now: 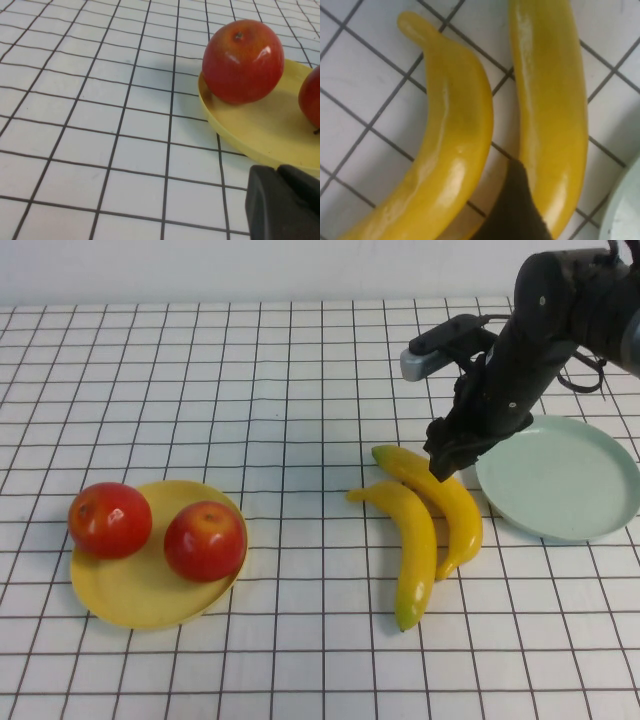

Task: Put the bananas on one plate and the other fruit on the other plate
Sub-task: Put another type of fruit in the right plate

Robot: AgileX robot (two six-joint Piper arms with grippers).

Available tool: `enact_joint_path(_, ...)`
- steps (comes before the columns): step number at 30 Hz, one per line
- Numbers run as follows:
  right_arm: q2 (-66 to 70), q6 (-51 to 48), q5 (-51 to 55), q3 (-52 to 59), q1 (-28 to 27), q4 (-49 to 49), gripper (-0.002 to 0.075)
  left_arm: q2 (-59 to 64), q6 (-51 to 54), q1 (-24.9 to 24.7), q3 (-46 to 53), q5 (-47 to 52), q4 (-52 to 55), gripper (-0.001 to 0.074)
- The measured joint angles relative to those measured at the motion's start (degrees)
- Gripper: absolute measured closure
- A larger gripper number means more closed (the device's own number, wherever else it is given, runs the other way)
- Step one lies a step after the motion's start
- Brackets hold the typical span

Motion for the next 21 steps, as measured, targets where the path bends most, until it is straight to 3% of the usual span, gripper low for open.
enact_joint_path(14, 6.6, 1.1, -1.4, 0.0, 0.1, 1.7, 0.024, 0.0, 0.0, 0.0, 0.0, 0.0, 0.0, 0.0738)
enact_joint_path(16, 6.9, 1.1, -1.4, 0.0, 0.1, 1.7, 0.0263, 0.0, 0.0, 0.0, 0.0, 0.0, 0.0, 0.0738)
enact_joint_path(19, 7.1, 1.1, -1.4, 0.0, 0.1, 1.7, 0.0389, 0.0, 0.0, 0.0, 0.0, 0.0, 0.0, 0.0738)
enact_joint_path(21, 6.9, 1.1, -0.7, -0.4, 0.1, 1.7, 0.0399, 0.0, 0.0, 0.0, 0.0, 0.0, 0.0, 0.0738)
